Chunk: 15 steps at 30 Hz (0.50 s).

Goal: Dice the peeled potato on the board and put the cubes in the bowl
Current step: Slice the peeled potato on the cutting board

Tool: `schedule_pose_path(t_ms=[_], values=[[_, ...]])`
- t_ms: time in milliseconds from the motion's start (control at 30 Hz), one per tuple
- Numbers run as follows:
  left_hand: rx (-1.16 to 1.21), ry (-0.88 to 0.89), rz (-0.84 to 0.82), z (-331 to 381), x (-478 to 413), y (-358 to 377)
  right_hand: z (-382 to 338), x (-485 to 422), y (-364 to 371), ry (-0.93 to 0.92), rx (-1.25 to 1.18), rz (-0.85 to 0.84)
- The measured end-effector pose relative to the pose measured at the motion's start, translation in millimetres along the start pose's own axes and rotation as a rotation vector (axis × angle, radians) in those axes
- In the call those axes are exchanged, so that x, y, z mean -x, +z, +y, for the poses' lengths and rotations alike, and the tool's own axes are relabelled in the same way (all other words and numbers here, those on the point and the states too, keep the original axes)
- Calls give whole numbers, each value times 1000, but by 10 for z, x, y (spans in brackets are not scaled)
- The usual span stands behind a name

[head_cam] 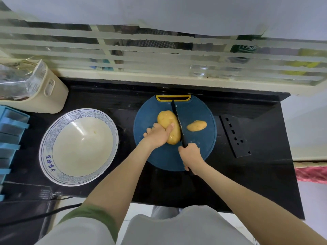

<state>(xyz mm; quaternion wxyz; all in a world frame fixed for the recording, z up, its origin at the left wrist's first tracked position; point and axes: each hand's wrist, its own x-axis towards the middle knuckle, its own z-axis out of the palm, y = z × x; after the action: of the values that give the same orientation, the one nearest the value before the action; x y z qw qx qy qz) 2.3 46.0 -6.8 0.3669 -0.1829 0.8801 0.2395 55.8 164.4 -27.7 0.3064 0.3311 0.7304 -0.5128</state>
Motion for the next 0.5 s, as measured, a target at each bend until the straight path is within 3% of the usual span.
schedule_pose_path(t_ms=[233,500], values=[[79,-12,-15,-85,-37,52,24,-102,29,-75,162,28],[168,-28,-42,-140,-72,54,23,-129,-74,-105,182,-23]])
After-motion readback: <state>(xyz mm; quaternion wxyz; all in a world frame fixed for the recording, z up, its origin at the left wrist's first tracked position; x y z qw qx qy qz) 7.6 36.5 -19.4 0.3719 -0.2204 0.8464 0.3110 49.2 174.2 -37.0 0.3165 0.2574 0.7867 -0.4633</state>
